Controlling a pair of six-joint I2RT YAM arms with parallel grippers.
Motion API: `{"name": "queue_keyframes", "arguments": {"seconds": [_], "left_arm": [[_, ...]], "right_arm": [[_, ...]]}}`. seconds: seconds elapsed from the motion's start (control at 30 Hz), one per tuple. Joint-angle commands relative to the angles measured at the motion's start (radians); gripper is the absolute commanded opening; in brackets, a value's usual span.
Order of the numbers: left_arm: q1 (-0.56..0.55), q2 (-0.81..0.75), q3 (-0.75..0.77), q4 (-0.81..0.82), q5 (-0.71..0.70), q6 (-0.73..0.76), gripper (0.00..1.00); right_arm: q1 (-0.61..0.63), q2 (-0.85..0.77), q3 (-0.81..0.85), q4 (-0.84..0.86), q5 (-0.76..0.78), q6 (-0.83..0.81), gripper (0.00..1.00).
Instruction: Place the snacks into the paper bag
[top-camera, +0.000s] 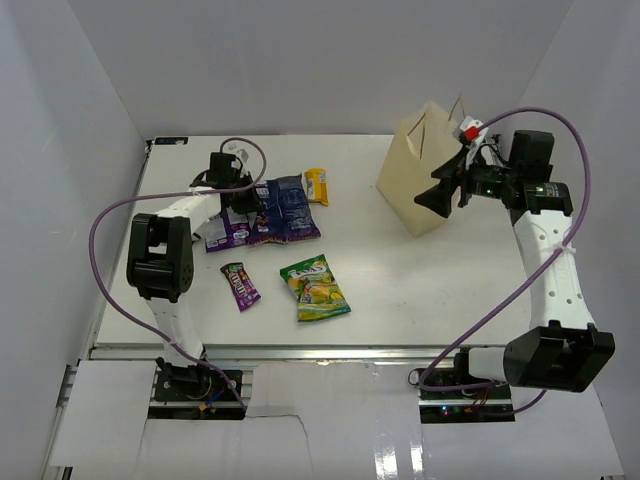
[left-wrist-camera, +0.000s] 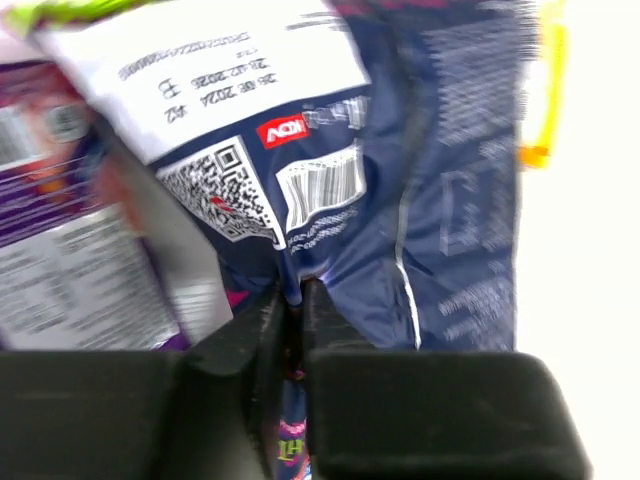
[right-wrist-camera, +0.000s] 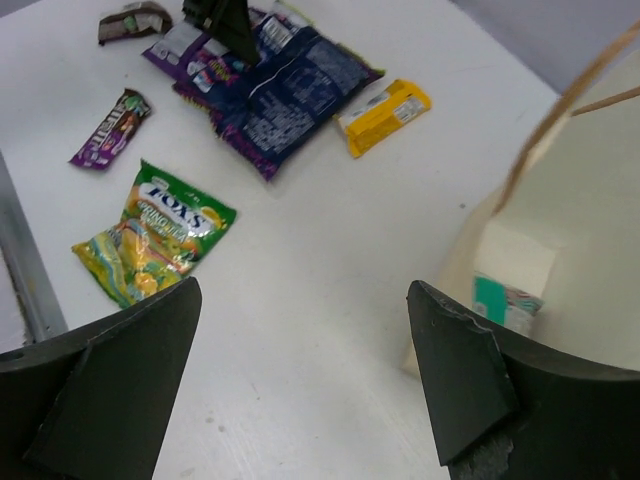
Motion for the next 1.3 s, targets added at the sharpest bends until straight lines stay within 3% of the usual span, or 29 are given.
{"name": "queue_keyframes", "arguments": {"seconds": [0.0,0.1,0.13,0.2,0.23,0.33,0.53,0.67,0.77,1.07,1.27], "left_arm": [[-0.011,-0.086,-0.041,0.073,0.207,0.009,0.13],[-0.011,-0.198,-0.118,0.139,0.319,-0.002,0.04],[-0.011,-0.224,-0.161,0.176,0.354,-0.013,0.01],[-0.012,-0.301,-0.211,0.254,0.461,-0.074,0.0],[-0.016,-0.323,-0.272,0.286,0.497,-0.105,0.0],[-0.035,-0.412,-0.363,0.401,0.557,-0.238,0.0],[-0.138,-0.49,-0.483,0.457,0.446,-0.479,0.0],[-0.195,-0.475,-0.472,0.457,0.37,-0.602,0.0],[-0.201,-0.469,-0.459,0.452,0.336,-0.68,0.0],[-0.221,-0.435,-0.402,0.449,0.325,-0.746,0.0],[-0.236,-0.449,-0.403,0.454,0.322,-0.786,0.0]], "right_arm": [[0.114,-0.009,-0.043,-0.109,0.052,-0.031,0.89],[0.284,-0.016,-0.114,-0.024,0.277,0.083,0.88],[0.321,-0.015,-0.135,0.015,0.329,0.189,0.88],[0.389,0.014,-0.177,0.128,0.429,0.313,0.89],[0.407,0.03,-0.186,0.171,0.474,0.478,0.89],[0.487,0.117,-0.169,0.234,0.615,0.601,0.93],[0.72,0.237,-0.07,0.257,0.656,0.517,0.95],[0.931,0.283,-0.051,0.297,0.895,0.489,0.98],[1.013,0.313,-0.036,0.299,1.032,0.489,0.97],[1.095,0.378,-0.059,0.343,1.365,0.642,0.94],[1.099,0.445,-0.056,0.398,1.41,0.711,1.0]]}}
